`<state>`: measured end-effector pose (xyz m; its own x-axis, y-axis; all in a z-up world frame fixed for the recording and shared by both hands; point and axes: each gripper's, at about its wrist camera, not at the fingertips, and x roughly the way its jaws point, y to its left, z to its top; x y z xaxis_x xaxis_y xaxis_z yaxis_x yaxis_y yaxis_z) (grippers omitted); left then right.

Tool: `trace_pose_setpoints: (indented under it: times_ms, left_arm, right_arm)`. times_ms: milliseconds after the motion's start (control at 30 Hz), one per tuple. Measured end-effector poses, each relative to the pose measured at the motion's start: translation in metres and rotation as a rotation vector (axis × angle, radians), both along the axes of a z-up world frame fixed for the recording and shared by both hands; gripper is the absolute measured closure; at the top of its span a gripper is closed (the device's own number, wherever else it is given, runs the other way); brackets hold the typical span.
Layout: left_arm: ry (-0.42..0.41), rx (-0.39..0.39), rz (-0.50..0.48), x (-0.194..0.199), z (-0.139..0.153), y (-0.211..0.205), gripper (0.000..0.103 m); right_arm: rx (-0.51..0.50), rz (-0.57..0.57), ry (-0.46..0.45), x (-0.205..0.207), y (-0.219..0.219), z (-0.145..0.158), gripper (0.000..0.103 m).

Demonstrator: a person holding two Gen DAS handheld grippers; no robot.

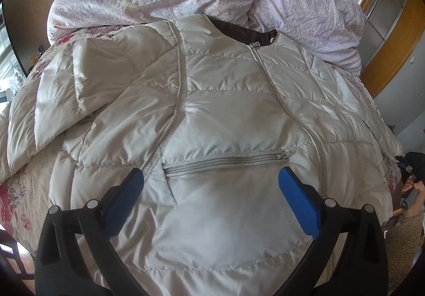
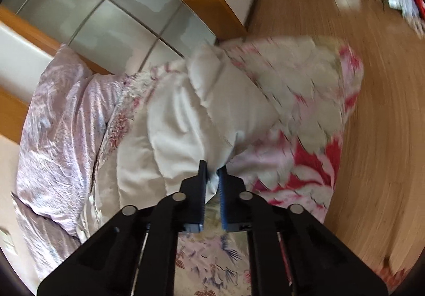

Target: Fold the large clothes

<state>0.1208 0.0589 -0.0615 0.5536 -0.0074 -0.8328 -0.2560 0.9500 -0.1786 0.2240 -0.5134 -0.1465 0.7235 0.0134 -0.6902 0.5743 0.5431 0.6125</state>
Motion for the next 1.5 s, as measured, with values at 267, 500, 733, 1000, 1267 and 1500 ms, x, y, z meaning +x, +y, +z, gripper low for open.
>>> trace_pose_setpoints:
  times_ms: [267, 500, 733, 1000, 1267, 1500]
  left_arm:
    - [-0.058, -0.052, 0.065, -0.014, 0.001, 0.023, 0.002]
    - [-0.106, -0.028, 0.104, -0.026, 0.009, 0.034, 0.002]
    - [-0.133, -0.024, 0.150, -0.038, 0.013, 0.047, 0.002]
    - [-0.168, -0.010, 0.181, -0.051, 0.020, 0.054, 0.002]
    - [-0.162, -0.014, 0.202, -0.056, 0.015, 0.063, 0.002]
    - [-0.183, -0.003, 0.205, -0.060, 0.012, 0.067, 0.002]
  right_arm:
    - [-0.257, 0.183, -0.192, 0.028, 0.057, 0.096, 0.099]
    - [-0.318, 0.507, -0.353, 0.048, 0.155, 0.156, 0.099]
    - [-0.302, 0.899, -0.473, 0.052, 0.279, 0.180, 0.099]
    - [-0.293, 1.200, -0.360, 0.062, 0.396, 0.131, 0.099]
    - [-0.481, 1.319, -0.072, 0.055, 0.469, 0.046, 0.097]
    - [-0.668, 1.404, -0.072, 0.021, 0.477, 0.051, 0.040]
